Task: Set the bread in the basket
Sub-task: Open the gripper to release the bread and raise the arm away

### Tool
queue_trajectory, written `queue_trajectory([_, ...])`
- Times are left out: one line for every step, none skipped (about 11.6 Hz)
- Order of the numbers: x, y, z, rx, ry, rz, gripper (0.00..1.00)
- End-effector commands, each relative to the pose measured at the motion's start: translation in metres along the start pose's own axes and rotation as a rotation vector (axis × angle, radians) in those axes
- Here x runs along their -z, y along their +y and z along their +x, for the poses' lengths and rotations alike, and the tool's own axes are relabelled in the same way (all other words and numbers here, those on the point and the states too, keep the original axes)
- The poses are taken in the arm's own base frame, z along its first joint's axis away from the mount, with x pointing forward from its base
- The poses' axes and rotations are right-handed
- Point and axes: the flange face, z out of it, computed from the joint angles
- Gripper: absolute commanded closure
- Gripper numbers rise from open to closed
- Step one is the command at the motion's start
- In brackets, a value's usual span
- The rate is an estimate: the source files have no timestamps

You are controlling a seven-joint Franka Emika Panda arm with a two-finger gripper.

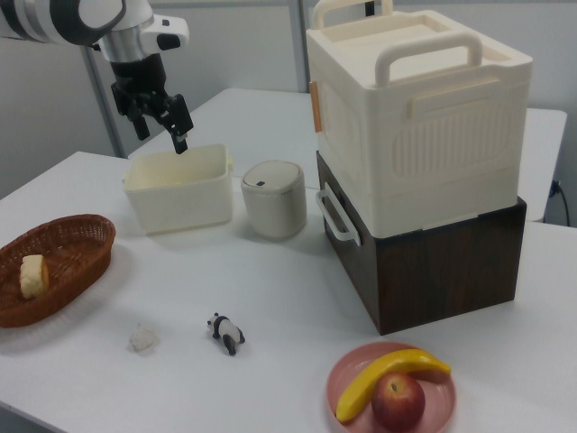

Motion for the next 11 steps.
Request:
queue_trajectory([0.005, 0.000, -0.008, 0.038, -0.024, 0.019, 0.00])
queue_trajectory([0.007, 0.006, -0.008, 0.031, -0.028, 0.015, 0.00])
queue_trajectory([0.008, 0.011, -0.008, 0.034, -0.026, 0.014, 0.00])
queue_trajectory([0.008, 0.012, -0.009, 0.026, -0.030, 0.011, 0.00])
queue_trajectory([0.006, 0.012, -0.009, 0.024, -0.042, 0.008, 0.00])
queue_trajectory([0.006, 0.012, -0.009, 0.027, -0.042, 0.009, 0.00])
queue_trajectory([0.008, 0.013, -0.011, 0.033, -0.041, 0.010, 0.00])
queue_trajectory([0.009, 0.013, -0.011, 0.032, -0.044, 0.010, 0.00])
queue_trajectory([0.008, 0.012, -0.011, 0.035, -0.044, 0.010, 0.00])
queue_trajectory([0.008, 0.012, -0.010, 0.035, -0.041, 0.010, 0.00])
queue_trajectory([0.008, 0.013, -0.011, 0.034, -0.042, 0.010, 0.00])
